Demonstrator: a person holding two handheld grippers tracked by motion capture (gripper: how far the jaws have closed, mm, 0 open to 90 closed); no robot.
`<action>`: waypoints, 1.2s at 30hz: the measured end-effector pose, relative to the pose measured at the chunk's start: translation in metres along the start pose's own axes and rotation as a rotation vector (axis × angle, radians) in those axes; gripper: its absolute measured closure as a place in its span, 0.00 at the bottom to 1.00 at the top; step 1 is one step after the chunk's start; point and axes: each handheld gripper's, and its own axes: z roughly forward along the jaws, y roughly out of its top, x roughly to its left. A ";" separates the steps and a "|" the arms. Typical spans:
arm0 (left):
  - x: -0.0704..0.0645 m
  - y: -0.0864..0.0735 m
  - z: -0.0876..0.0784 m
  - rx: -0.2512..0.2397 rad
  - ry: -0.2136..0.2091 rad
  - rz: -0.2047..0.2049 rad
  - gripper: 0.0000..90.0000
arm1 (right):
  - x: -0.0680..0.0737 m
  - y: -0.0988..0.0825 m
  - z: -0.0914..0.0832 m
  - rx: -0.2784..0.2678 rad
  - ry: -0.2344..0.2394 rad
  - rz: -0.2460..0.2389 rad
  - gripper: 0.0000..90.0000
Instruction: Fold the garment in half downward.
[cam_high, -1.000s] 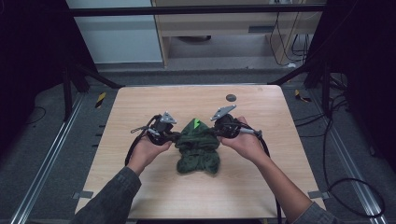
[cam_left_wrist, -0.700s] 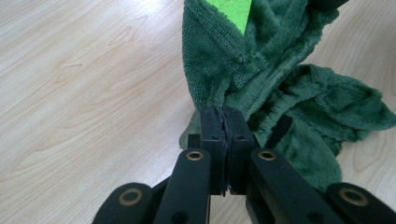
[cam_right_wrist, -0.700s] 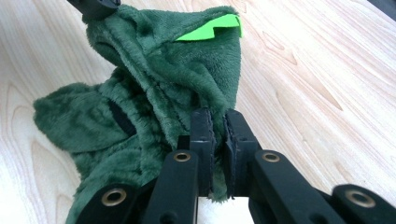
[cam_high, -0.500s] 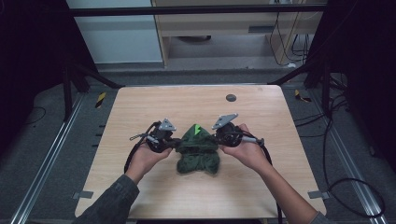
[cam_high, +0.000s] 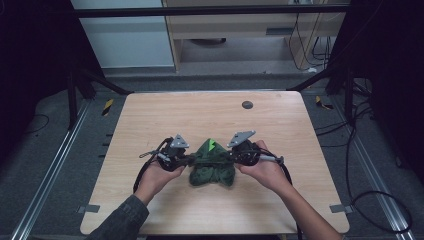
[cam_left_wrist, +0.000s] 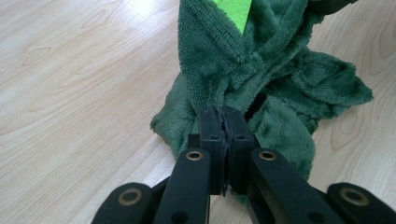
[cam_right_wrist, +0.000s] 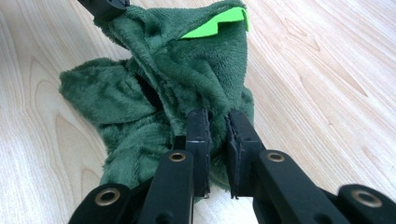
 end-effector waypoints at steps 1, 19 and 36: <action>0.000 0.000 0.000 0.001 0.001 0.002 0.98 | 0.001 -0.001 0.000 0.002 0.003 -0.001 0.89; -0.007 -0.007 0.003 0.011 -0.001 0.014 0.97 | 0.008 -0.005 0.001 0.005 0.015 -0.008 0.86; -0.012 -0.020 0.004 0.003 0.002 0.013 1.00 | 0.018 -0.014 -0.001 0.006 0.013 -0.016 0.82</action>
